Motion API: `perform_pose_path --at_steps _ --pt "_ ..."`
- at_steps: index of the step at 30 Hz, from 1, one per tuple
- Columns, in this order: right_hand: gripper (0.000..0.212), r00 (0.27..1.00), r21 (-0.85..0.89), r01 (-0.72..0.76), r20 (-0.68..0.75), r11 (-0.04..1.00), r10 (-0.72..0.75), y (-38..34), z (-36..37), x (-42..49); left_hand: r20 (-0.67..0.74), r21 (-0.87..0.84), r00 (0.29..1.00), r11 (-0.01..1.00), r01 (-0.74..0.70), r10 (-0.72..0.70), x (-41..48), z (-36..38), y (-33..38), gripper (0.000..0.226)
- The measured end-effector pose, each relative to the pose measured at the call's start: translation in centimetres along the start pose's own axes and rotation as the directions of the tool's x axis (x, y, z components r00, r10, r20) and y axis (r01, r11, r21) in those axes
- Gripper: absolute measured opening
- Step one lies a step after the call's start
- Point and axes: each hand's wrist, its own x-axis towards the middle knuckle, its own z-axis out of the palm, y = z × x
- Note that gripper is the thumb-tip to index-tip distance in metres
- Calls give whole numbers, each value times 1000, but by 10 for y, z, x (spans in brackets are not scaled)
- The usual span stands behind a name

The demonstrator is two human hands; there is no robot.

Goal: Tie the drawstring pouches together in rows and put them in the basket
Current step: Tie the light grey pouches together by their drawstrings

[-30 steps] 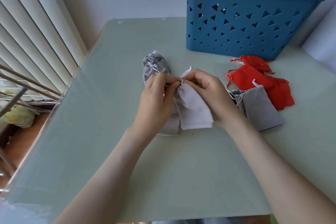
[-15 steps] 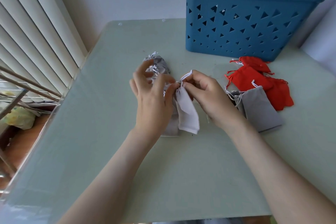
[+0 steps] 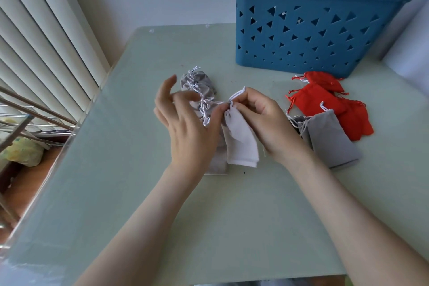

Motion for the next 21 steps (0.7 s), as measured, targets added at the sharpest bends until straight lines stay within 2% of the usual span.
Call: perform_pose_path --at_steps 2,4,7,10,14,18,21 --pt "21 1000 -3 10 -1 1000 -10 -1 0 0 13 15 998 998 61 -61 1 0 -1 43" --pt "20 1000 -11 13 9 1000 -13 0 1 0 67 21 995 997 68 -69 -1 2 -2 34" --pt "18 1000 16 3 28 1000 -3 2 1 0 76 -24 996 999 -48 50 -3 3 -1 18" --pt "18 999 67 -19 30 998 17 1 0 0 11 -29 989 989 -146 147 -2 1 -3 20" --pt "17 1000 -15 -23 -12 1000 23 0 1 -1 -9 55 973 971 -231 232 1 -1 -5 21" --pt "20 989 -170 -45 -143 984 20 3 -6 1 17 179 935 919 -352 355 5 -3 -13 11" --pt "20 984 -218 -65 -177 974 26 5 -6 3 23 138 953 943 -302 301 4 -1 -11 11"
